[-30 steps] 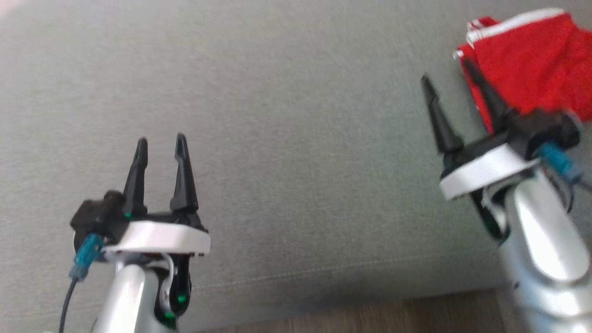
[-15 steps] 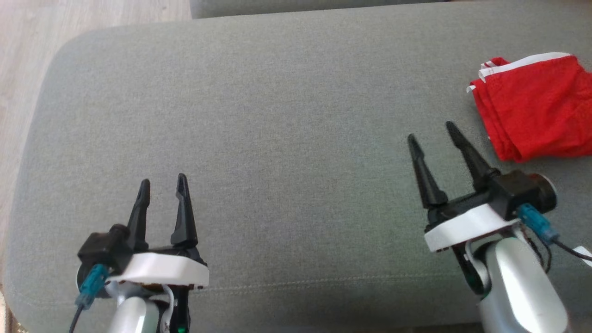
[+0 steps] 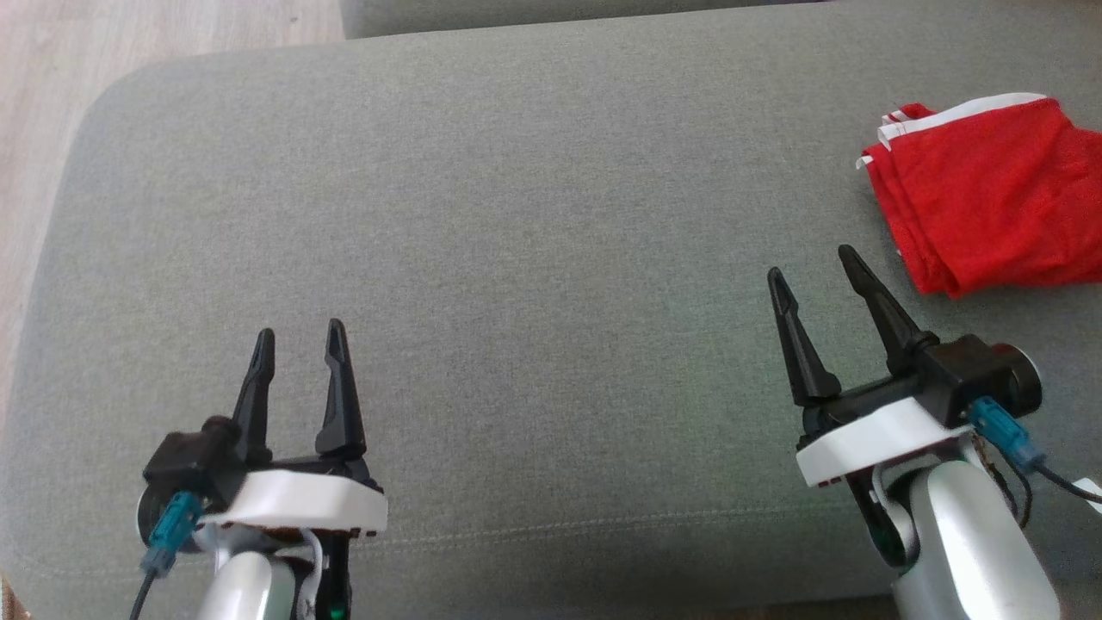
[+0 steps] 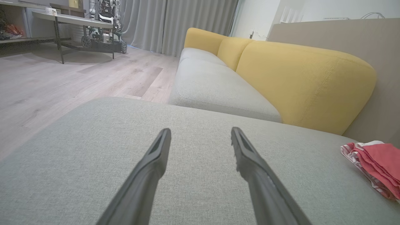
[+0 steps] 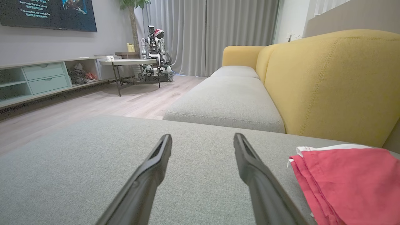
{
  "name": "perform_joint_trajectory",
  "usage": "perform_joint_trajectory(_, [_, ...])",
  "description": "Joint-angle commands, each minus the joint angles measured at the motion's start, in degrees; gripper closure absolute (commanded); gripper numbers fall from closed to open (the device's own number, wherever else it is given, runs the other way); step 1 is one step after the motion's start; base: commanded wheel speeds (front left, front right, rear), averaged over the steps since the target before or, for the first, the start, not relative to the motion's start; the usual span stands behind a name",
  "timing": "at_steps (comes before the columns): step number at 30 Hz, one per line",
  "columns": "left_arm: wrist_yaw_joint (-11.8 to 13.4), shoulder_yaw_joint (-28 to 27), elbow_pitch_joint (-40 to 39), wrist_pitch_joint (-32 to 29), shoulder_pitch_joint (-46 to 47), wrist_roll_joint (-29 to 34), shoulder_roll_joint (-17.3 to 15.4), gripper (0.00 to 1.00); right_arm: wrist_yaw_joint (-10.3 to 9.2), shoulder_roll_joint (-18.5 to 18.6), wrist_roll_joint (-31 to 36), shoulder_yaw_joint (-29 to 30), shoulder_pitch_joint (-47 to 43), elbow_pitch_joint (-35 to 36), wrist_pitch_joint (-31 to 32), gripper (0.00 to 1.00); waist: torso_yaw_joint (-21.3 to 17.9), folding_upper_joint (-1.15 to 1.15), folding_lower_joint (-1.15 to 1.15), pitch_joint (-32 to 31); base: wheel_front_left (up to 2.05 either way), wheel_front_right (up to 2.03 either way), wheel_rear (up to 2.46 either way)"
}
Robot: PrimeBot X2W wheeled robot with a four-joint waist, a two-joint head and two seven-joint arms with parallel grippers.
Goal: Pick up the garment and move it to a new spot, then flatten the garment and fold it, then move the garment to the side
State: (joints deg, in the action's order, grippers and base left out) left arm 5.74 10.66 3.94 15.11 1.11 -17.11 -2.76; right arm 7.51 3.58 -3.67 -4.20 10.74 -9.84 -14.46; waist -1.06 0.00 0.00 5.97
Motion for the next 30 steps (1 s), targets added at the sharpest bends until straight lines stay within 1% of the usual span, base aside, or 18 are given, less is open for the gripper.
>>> perform_joint_trajectory(1, [0.48, -1.74, -2.06, -0.11, 0.83, 0.55, -0.12, 0.00, -0.02, -0.68, -0.52, -1.36, 0.93, 2.19, -0.53, 0.00, -0.13, 0.00, 0.00, 0.08, 0.00, 0.00, 0.00])
perform_joint_trajectory(4, [0.78, -1.74, -2.17, -0.11, 0.97, 0.67, -0.12, 0.00, -0.02, -0.69, -0.62, -1.41, 0.97, 2.29, -0.53, 0.00, -0.33, 0.00, 0.00, 0.15, 0.00, 0.00, 0.00])
perform_joint_trajectory(7, [1.61, -2.24, -2.85, -0.11, 1.13, -0.31, -0.12, 0.00, -0.02, -0.69, -0.67, -1.35, 1.03, 2.29, -0.53, 0.00, -0.46, 0.00, 0.00, 0.23, 0.00, 0.00, 0.00])
perform_joint_trajectory(13, [1.96, -2.40, -4.26, -0.11, 1.53, 1.29, -0.12, 0.00, -0.02, -0.69, -0.95, -1.07, 1.29, 2.44, -0.53, 0.00, -0.51, 0.00, 0.00, 0.45, 0.00, 0.00, 0.00])
perform_joint_trajectory(16, [1.46, -2.82, -5.39, -0.11, 1.50, 0.83, -0.12, 0.00, -0.02, -0.69, -0.80, -1.00, 1.42, 2.61, -0.53, 0.00, -0.41, 0.00, 0.00, 0.59, 0.00, 0.00, 0.00])
perform_joint_trajectory(18, [0.84, -3.03, -5.78, -0.11, 1.23, -1.03, -0.12, 0.00, -0.02, -0.69, -0.69, -0.95, 1.44, 2.71, -0.53, 0.00, -0.33, 0.00, 0.00, 0.61, 0.00, 0.00, 0.00])
perform_joint_trajectory(20, [-0.70, -3.34, -6.08, -0.11, 0.83, -4.35, -0.12, 0.00, -0.02, -0.69, -0.72, -0.92, 1.40, 2.85, -0.53, 0.00, -0.27, 0.00, 0.00, 0.59, 0.00, 0.00, 0.00])
perform_joint_trajectory(24, [-2.88, -4.28, -6.78, -0.11, 0.14, -6.74, -0.12, 0.00, -0.02, -0.69, -0.73, -0.97, 1.25, 3.22, -0.53, 0.00, -0.18, 0.00, 0.00, 0.58, 0.00, 0.00, 0.00])
perform_joint_trajectory(30, [-3.89, -5.26, -6.26, -0.11, -0.18, -8.06, -0.12, 0.00, -0.02, -0.70, -0.72, -1.16, 1.25, 3.38, -0.53, 0.00, -0.05, 0.00, 0.00, 0.83, 0.00, 0.00, 0.00])
